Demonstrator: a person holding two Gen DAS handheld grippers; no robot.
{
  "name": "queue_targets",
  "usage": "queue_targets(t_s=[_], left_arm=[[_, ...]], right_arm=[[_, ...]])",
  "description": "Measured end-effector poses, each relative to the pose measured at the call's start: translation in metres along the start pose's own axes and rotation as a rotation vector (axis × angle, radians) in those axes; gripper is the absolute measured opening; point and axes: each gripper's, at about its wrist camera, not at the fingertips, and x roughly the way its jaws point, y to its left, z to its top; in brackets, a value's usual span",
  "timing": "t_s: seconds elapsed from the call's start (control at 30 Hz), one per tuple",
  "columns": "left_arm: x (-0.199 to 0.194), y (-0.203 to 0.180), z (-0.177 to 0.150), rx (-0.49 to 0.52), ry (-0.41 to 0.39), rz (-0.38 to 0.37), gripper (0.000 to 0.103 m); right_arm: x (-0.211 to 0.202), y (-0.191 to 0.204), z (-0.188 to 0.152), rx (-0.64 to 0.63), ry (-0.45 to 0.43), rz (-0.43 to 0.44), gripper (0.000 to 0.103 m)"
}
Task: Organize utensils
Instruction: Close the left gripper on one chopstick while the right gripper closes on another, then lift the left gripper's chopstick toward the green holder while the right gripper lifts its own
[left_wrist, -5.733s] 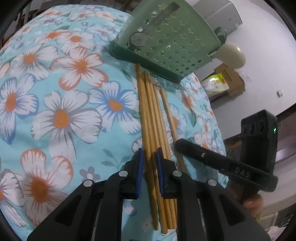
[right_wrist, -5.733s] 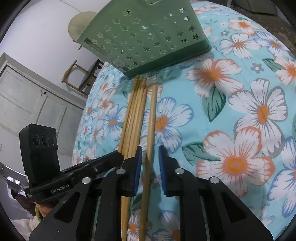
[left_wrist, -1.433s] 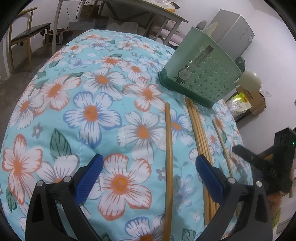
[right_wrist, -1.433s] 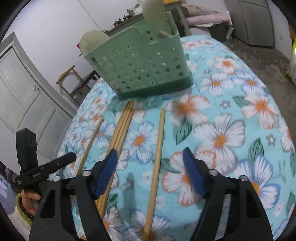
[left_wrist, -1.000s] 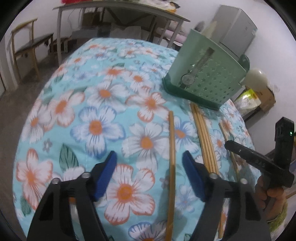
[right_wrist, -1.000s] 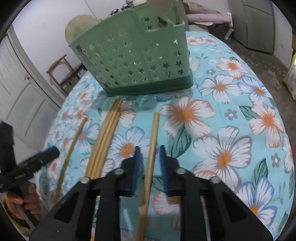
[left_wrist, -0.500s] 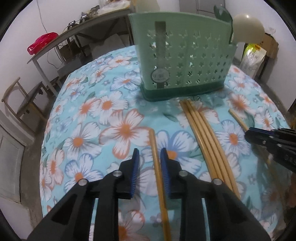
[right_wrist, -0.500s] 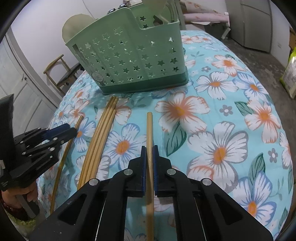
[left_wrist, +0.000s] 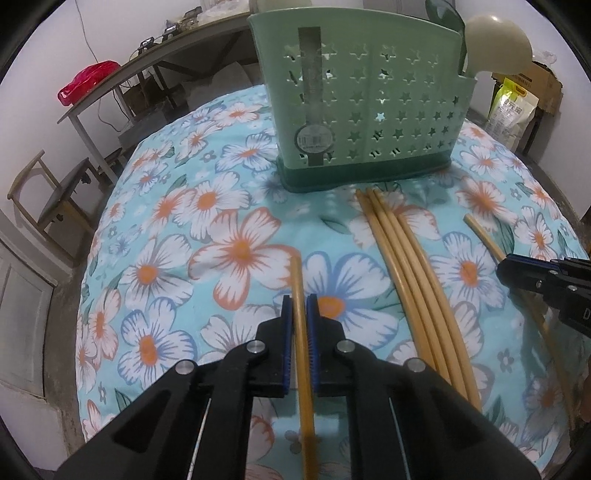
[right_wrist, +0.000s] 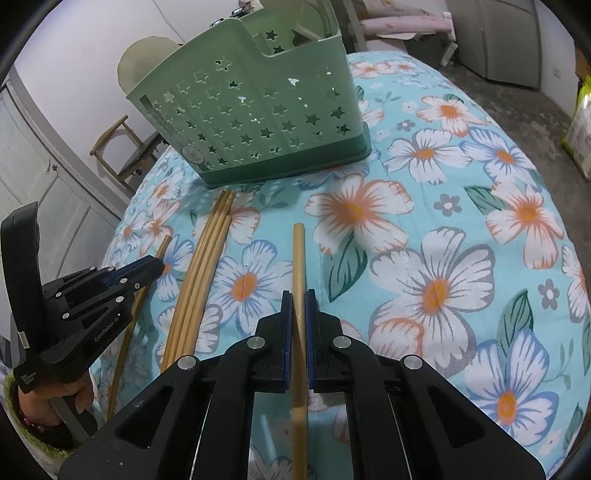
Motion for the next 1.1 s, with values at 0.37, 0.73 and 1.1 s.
queue_targets(t_s=[0.37, 0.73, 1.1], left_arm=[[0.001, -0.001, 0.0, -0.001, 0.004, 0.008, 0.007], [0.006, 0.021, -0.002, -0.119, 0.037, -0.133, 0.007], [0.025, 0.046, 0.018, -0.205, 0.159, -0.291, 0.007]], right_arm=[[0.0, -0.003, 0.0, 0.005, 0.003, 0.004, 0.005], [0.01, 0.001, 0.012, -0.016, 0.014, -0.007, 0.009], [0.018, 0.003, 0.022, -0.029, 0.025, -0.004, 0.009]])
